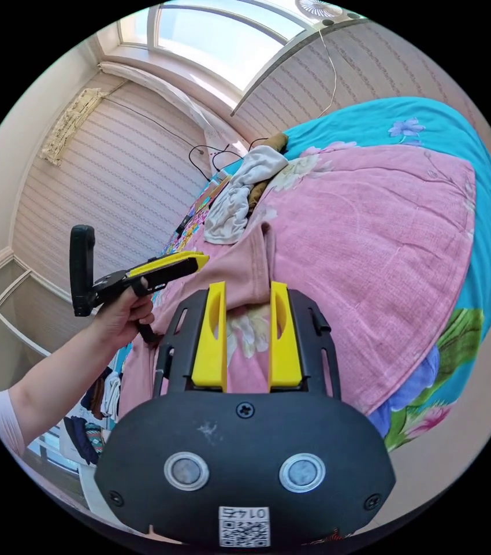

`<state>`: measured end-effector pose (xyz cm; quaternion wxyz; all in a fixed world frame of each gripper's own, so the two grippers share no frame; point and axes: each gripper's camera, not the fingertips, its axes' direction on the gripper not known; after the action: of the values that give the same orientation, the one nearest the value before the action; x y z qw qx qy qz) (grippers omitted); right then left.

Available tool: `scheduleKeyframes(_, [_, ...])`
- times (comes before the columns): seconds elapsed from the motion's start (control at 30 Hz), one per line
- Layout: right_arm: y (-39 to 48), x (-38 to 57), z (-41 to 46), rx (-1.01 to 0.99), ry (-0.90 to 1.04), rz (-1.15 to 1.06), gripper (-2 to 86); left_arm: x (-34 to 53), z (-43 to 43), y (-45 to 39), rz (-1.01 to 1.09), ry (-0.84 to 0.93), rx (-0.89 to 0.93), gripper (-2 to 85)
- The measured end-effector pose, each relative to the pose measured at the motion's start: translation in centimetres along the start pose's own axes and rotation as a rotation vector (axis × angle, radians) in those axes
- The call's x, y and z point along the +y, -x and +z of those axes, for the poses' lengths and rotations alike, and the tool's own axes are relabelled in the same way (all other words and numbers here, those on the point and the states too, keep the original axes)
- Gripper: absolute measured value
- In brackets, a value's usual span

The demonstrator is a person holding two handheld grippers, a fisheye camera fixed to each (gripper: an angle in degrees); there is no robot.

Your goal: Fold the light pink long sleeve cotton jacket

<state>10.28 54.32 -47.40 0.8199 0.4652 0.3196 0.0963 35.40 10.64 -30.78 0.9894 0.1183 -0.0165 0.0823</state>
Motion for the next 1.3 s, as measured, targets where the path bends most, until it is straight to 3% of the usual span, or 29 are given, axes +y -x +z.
scheduleKeyframes(0.17, [-0.3,-0.5,1.3,0.015,0.024,0.002,7.7,0.6,2.3,0.5,-0.025,-0.010,0.070,6.9])
scheduleKeyframes(0.33, [0.9,-0.8,2.5,-0.036,0.043,-0.035,3.0,1.5,0.5,0.5,-0.004,-0.052,0.030,-0.5])
scheduleKeyframes(0.53, [6.4,-0.9,3.5,-0.593,-0.044,-0.250,0.9,8.2,-9.7,5.4,-0.116,-0.270,-0.021,-1.0])
scheduleKeyframes(0.6, [11.4,-0.5,5.3,-0.778,0.038,-0.406,0.7,12.6,-13.8,7.2,-0.166,-0.338,-0.058,-1.0])
scheduleKeyframes(0.73, [20.2,1.6,7.5,-0.976,0.143,-0.570,0.6,26.2,-21.5,9.5,-0.318,-0.427,-0.182,-1.0])
scheduleKeyframes(0.8, [27.9,4.4,8.8,-1.054,0.287,-0.749,0.5,32.4,-23.3,9.9,-0.424,-0.419,-0.216,-1.0])
scheduleKeyframes(0.97, [42.6,14.9,11.9,-1.103,0.616,-1.099,0.4,46.3,-24.1,10.2,-0.695,-0.343,-0.220,-1.0])
scheduleKeyframes(1.1, [50.8,24.5,15.2,-1.100,0.868,-1.236,0.4,54.6,-23.4,11.2,-0.946,-0.384,-0.149,-1.0])
scheduleKeyframes(1.3, [57.7,33.9,17.0,-0.936,0.989,-1.440,0.9,61.0,-22.5,13.1,-1.114,-0.349,-0.074,-0.9])
